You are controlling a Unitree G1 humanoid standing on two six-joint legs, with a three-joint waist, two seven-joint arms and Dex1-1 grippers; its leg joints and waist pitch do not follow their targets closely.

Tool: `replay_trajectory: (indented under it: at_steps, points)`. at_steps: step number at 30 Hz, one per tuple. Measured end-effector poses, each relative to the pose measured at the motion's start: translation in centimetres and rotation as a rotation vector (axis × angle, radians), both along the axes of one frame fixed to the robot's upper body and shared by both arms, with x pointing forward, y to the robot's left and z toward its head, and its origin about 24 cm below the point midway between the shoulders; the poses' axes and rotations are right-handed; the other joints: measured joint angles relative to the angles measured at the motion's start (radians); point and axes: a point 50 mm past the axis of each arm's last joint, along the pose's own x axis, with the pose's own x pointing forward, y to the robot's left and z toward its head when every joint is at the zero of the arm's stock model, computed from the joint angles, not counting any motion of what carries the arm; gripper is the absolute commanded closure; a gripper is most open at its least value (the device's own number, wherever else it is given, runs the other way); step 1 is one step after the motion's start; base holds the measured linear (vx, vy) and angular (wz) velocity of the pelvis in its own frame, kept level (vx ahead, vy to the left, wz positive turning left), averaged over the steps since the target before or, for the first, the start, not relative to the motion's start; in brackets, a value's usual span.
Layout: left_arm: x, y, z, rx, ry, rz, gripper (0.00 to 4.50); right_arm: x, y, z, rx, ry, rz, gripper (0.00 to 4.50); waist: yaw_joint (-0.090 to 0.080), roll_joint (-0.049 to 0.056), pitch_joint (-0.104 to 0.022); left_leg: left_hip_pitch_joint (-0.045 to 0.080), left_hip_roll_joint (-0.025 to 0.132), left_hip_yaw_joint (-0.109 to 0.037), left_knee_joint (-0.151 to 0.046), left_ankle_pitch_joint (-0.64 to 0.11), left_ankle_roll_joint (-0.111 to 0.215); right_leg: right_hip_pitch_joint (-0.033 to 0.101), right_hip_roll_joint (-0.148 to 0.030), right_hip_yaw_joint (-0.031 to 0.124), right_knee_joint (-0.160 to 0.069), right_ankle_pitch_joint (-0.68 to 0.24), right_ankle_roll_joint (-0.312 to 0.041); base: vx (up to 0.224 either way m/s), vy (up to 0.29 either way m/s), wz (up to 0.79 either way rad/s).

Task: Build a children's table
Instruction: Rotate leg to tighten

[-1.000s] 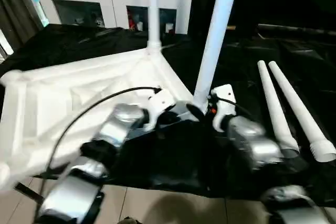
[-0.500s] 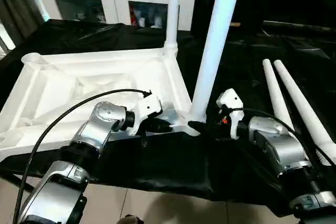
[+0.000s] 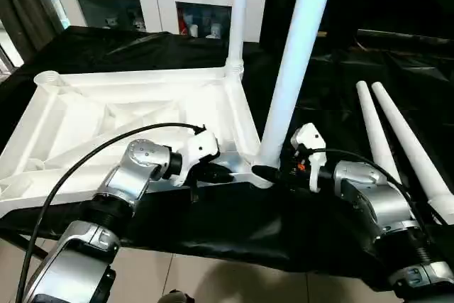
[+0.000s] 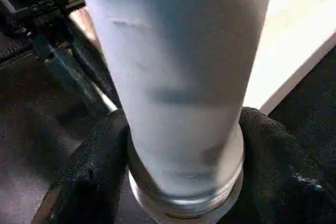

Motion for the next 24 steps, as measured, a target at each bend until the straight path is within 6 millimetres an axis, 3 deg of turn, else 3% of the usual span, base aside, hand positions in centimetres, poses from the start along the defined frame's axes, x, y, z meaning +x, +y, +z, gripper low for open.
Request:
replay_trajectory:
  at_steps: [5, 10, 13, 19, 22, 24]
  points:
    - [1.1, -1.6, -0.4, 0.001, -0.030, 0.127, 4.50, 1.0, 0.9, -1.0, 0.050, 0.000, -0.271, 1.77, -0.010, 0.000, 0.000, 0.004, 0.000, 0.000, 0.006, 0.000, 0.000, 0.003, -0.001, 0.001, 0.006, 0.001, -0.001, 0.000, 0.000, 0.00]
    - [1.9, -4.4, -1.1, 0.007, -0.032, 0.268, 4.50, 2.2, 2.4, -1.8, 0.054, 0.017, -0.580, 1.78, -0.015, 0.000, 0.000, 0.023, -0.002, 0.000, 0.001, 0.000, -0.001, 0.014, -0.003, 0.001, 0.000, -0.004, 0.007, 0.000, 0.000, 0.00]
    - [2.1, -5.8, -1.3, 0.007, -0.029, 0.313, 4.50, 2.8, 2.8, -1.8, 0.024, 0.011, -0.680, 1.78, -0.016, 0.000, 0.000, 0.029, -0.007, 0.000, -0.009, 0.000, -0.001, 0.019, -0.006, 0.000, -0.010, -0.004, 0.008, 0.000, 0.000, 0.00]
    - [2.2, -6.0, -1.4, 0.007, -0.040, 0.316, 4.50, 2.9, 2.8, -1.9, 0.021, -0.022, -0.692, 1.78, -0.020, 0.000, 0.000, 0.030, -0.018, 0.000, -0.014, 0.000, -0.001, 0.018, -0.016, 0.001, -0.010, -0.004, 0.007, 0.000, 0.000, 0.00]
    - [2.2, -5.6, -1.2, 0.011, -0.050, 0.303, 4.50, 2.9, 2.5, -1.8, 0.037, -0.026, -0.660, 1.08, -0.020, 0.000, 0.000, 0.027, -0.018, 0.000, -0.015, 0.000, -0.001, 0.019, -0.016, 0.001, -0.009, -0.001, 0.008, 0.000, 0.000, 0.00]
    - [2.3, -5.1, -1.1, 0.014, -0.061, 0.295, 4.50, 2.9, 2.3, -1.6, 0.033, -0.032, -0.603, 0.99, -0.021, 0.000, 0.000, 0.024, -0.018, 0.000, -0.015, 0.000, -0.001, 0.017, -0.015, 0.000, -0.009, 0.005, 0.004, 0.000, 0.000, 0.00]
